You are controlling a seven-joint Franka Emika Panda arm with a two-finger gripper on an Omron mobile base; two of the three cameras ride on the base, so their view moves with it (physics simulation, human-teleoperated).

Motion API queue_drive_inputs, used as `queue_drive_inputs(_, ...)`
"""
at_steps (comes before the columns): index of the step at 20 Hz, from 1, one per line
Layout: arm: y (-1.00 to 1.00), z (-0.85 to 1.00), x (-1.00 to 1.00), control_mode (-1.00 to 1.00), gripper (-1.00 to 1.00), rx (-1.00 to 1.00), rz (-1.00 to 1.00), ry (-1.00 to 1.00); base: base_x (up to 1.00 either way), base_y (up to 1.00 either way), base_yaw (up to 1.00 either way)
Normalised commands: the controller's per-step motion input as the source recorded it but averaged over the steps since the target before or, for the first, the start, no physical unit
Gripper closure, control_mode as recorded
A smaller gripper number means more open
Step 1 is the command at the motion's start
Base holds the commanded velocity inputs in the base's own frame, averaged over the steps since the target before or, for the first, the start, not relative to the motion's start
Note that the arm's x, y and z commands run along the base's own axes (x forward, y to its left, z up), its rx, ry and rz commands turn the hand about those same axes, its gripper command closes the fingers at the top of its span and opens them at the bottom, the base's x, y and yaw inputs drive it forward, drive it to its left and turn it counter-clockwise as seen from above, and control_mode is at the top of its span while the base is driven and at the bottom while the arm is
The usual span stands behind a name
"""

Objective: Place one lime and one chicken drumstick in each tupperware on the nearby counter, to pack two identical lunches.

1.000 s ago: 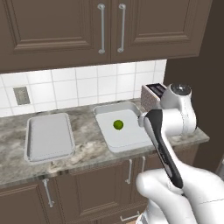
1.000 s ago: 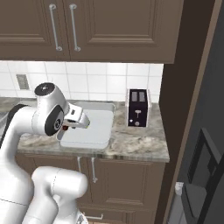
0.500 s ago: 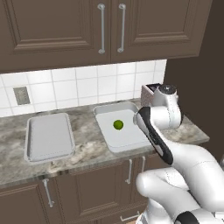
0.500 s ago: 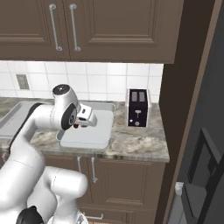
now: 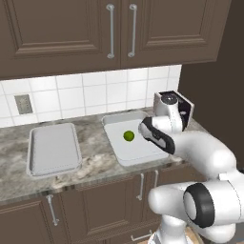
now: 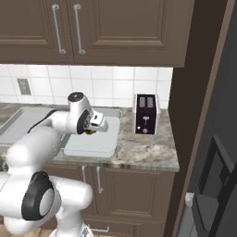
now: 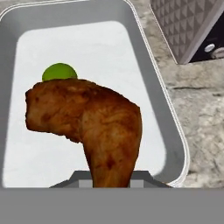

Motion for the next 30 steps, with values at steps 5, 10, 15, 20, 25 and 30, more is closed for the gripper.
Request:
queue_drive_inputs(5,0.00,-0.46,0.56,-1.00,1.00,0.00,0.00,0.00,0.00,0.00,0.00)
queue_drive_inputs(10,0.00,-0.39,0.44,-1.00,1.00,0.00,0.00,0.01,0.00,0.00,0.00)
queue_drive_inputs(15,0.00,-0.35,0.43,-1.00,1.00,0.00,0.00,0.02,0.00,0.00,0.00)
queue_drive_inputs(20,0.00,-0.35,0.44,-1.00,1.00,0.00,0.00,0.03,0.00,0.00,0.00)
queue_drive_inputs(25,0.00,-0.40,0.45,-1.00,1.00,0.00,0.00,0.02,0.00,0.00,0.00)
queue_drive_inputs(30,0.02,-0.17,0.29,-1.00,-1.00,0.00,0.00,0.02,0.00,0.00,0.00)
